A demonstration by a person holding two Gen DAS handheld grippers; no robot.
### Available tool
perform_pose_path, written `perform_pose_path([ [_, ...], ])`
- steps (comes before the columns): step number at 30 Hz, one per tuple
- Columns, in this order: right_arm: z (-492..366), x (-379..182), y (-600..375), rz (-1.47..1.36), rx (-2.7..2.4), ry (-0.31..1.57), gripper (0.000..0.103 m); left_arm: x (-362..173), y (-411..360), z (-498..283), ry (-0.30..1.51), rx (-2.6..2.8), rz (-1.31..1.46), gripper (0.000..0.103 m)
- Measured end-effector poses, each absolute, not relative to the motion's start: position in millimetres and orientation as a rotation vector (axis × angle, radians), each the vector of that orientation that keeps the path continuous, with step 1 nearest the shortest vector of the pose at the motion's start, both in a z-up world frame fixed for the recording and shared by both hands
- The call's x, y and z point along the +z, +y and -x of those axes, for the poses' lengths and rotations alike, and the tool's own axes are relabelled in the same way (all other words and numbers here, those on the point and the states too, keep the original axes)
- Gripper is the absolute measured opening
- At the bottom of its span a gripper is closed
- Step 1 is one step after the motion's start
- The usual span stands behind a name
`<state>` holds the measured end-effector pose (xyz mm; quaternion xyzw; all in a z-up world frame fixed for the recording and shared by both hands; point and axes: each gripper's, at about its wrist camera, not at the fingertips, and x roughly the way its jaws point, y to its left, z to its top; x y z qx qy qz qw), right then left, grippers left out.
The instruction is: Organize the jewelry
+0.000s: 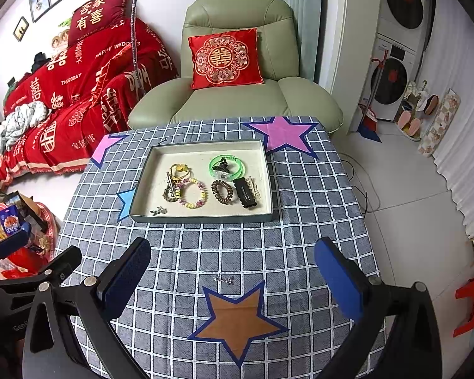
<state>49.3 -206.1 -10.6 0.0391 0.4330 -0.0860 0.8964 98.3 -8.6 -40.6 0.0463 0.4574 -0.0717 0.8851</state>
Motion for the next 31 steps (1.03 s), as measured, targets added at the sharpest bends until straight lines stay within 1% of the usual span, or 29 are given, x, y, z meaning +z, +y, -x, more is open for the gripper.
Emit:
perform_pose_path([
  [25, -49.9, -9.8, -201.8, -0.076, -0.172, 0.899, 0.103, -43.6, -7.2, -100.5, 0.972, -0.145, -0.084, 0.103],
  [31, -50.1, -10.3, -200.3, -0.075, -0.168, 0.903, 0.103, -43.1, -7.0, -98.7, 0.955, -0.156, -0.092, 0.103],
])
